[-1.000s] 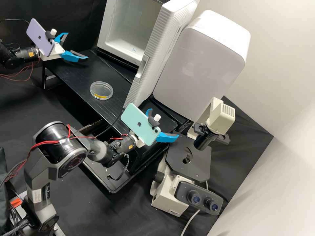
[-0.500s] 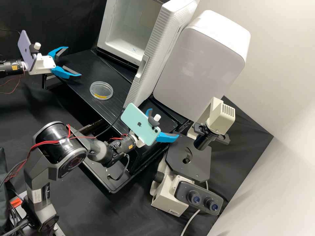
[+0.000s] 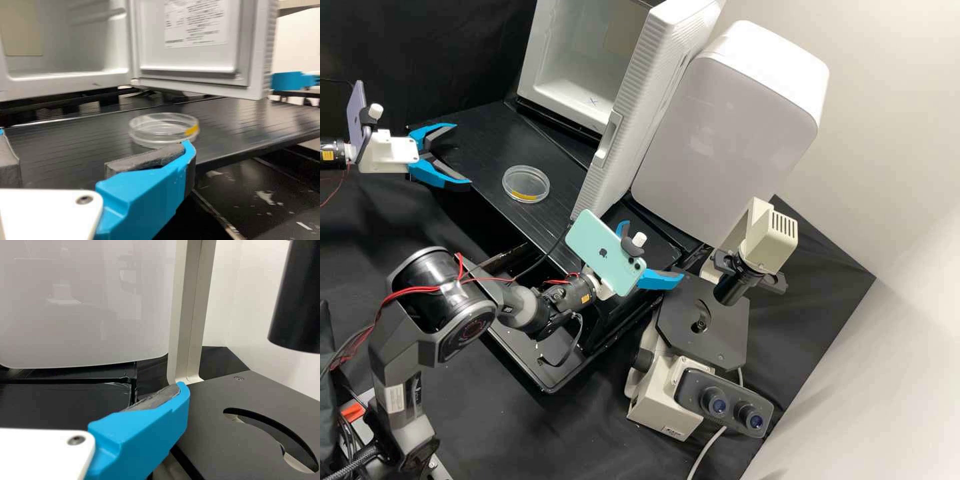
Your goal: Place the petri dish in the incubator
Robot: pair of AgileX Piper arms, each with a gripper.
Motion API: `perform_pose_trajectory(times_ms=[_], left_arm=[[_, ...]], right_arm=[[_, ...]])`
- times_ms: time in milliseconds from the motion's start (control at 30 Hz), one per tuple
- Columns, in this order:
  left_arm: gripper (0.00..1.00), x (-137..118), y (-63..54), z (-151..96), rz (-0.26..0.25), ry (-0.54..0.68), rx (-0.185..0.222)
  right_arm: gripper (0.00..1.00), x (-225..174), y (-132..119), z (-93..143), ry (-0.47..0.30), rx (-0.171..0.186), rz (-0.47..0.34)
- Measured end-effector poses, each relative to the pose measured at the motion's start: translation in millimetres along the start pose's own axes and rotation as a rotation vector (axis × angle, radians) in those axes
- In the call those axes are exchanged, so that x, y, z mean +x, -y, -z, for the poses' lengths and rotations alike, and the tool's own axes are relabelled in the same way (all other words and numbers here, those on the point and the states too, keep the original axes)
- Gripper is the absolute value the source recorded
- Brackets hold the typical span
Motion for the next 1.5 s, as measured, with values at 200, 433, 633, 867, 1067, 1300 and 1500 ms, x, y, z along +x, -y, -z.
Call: perform_pose_trajectory(times_ms=[200, 433, 633, 867, 1067, 1300, 1500], left_arm=[[1.0, 8, 1.3, -2, 0.012, 0.029, -0.016], [1.0, 19, -5.6, -3, -0.019, 0.04, -0.022], [1.0, 29, -14.6, -4, -0.058, 0.051, -0.043], [1.0, 39, -18.5, -13, -0.073, 0.096, -0.05], [1.0, 44, -8.5, -20, -0.026, 0.125, -0.05], [1.0, 48, 3.4, -21, 0.023, 0.127, -0.017], [1.0, 50, 8.5, -12, 0.043, 0.081, -0.023]], right_arm=[[1.0, 0, 0, 0, 0.0, 0.0, 0.0], [1.0, 0, 0, 0, 0.0, 0.0, 0.0], [1.0, 0, 0, 0, 0.0, 0.0, 0.0], [1.0, 0, 0, 0, 0.0, 0.0, 0.0], [1.0, 0, 0, 0, 0.0, 0.0, 0.0], [1.0, 0, 0, 0, 0.0, 0.0, 0.0], [1.0, 0, 0, 0, 0.0, 0.0, 0.0]])
